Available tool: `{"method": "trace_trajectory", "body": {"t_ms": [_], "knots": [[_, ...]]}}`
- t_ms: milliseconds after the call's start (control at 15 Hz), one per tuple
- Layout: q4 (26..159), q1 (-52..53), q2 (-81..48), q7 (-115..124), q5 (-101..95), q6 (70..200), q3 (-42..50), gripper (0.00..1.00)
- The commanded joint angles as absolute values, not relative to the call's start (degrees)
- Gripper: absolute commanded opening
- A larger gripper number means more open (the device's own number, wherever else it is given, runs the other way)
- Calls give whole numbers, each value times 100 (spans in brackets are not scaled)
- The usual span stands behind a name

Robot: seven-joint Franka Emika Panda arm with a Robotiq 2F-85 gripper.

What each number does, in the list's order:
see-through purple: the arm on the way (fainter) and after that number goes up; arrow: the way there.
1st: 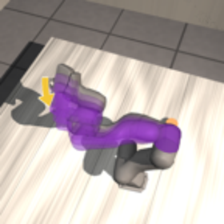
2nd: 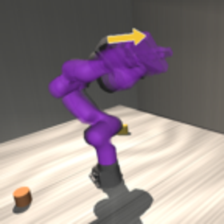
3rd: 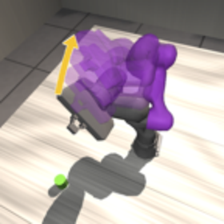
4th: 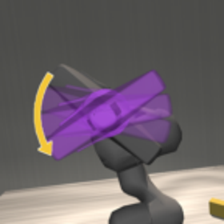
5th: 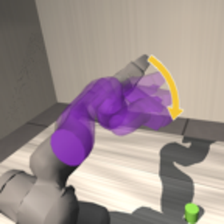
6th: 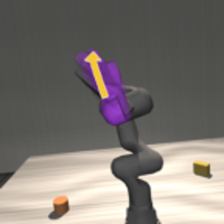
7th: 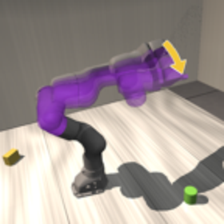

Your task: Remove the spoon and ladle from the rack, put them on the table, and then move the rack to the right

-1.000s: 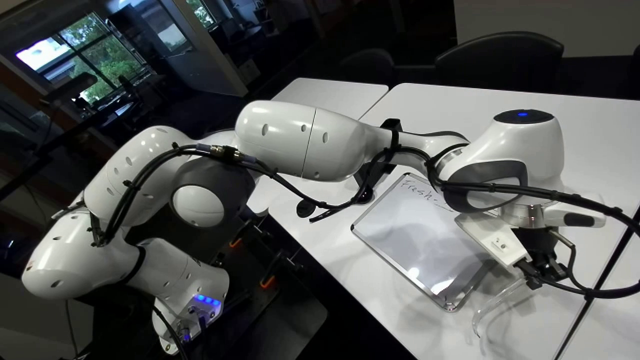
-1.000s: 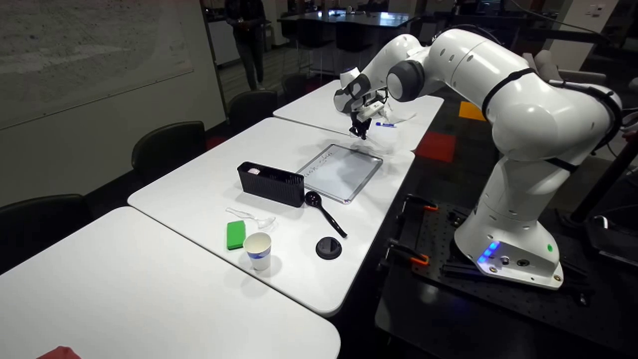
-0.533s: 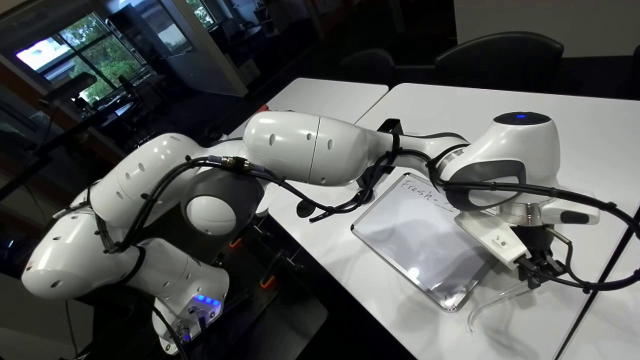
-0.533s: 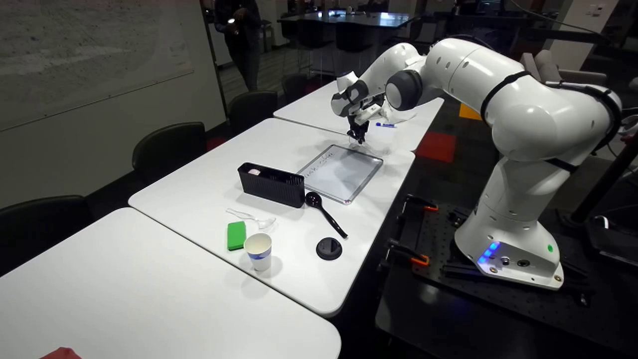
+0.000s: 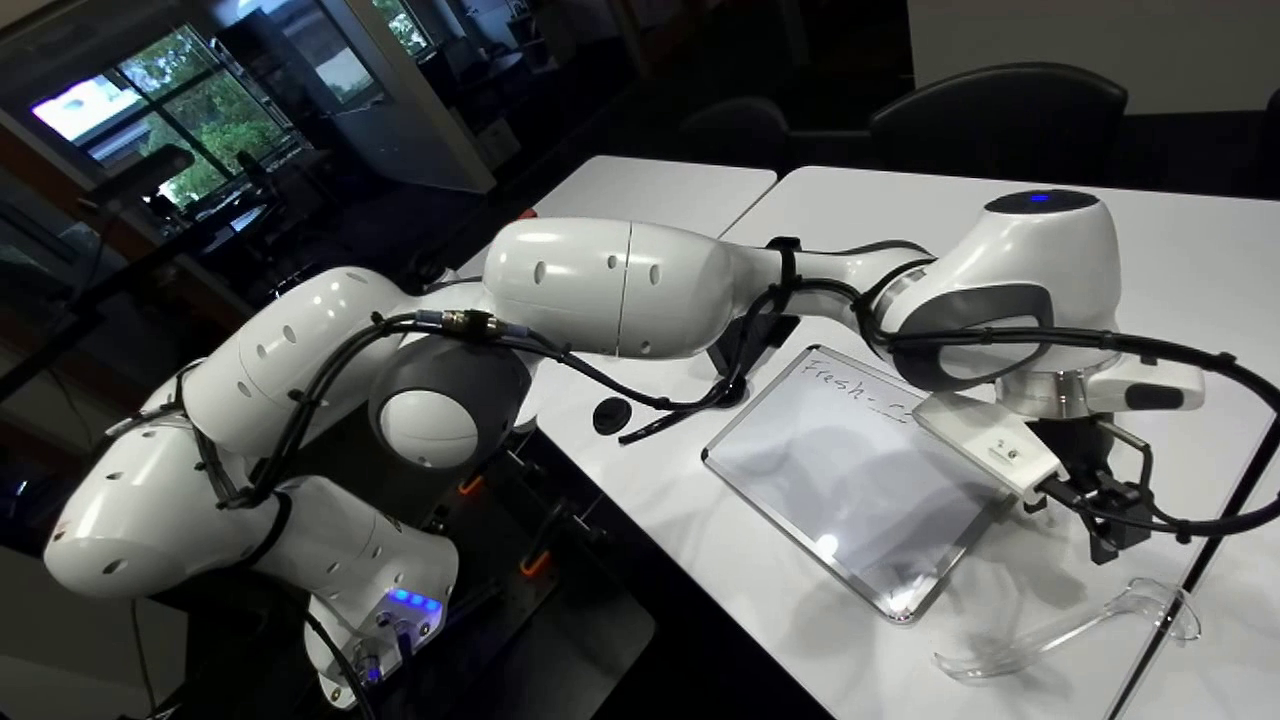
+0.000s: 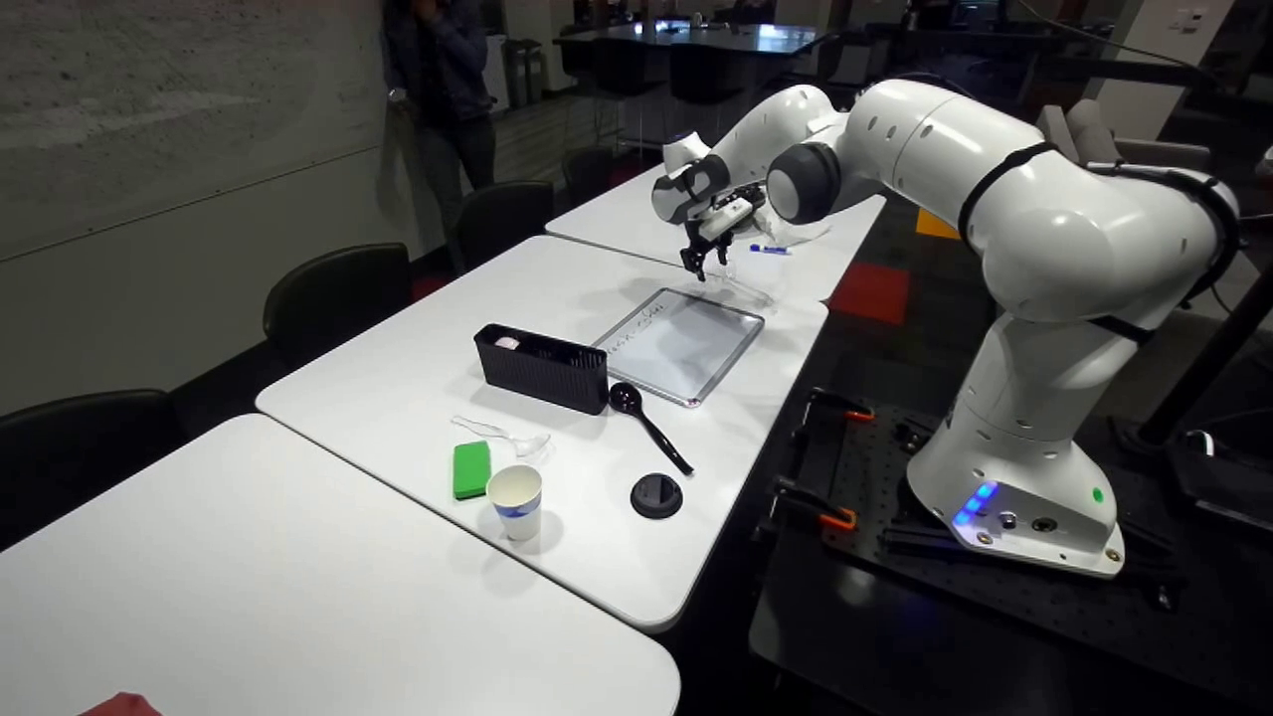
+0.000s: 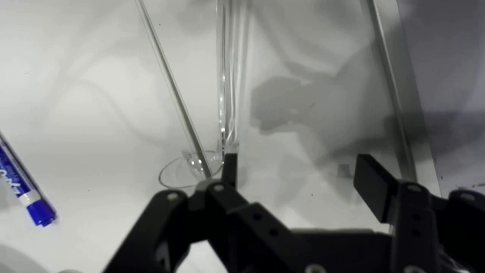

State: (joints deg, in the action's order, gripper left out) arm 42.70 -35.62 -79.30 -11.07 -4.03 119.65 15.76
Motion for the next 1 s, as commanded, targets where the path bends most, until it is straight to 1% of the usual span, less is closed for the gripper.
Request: {"method": "trace_trajectory", "body": {"t_ms": [0,267,467,933], "knots": [[4623,-3376,-7242,-1096,-314,11852,1491,100],[4868,-3031,-6720,-1135,-321,11892,1442,100],[5153,-2790,-6395,-1368,-276,11947,1210,100],[6660,-2313,-5324,-1701,-235,12106,435,100]]}}
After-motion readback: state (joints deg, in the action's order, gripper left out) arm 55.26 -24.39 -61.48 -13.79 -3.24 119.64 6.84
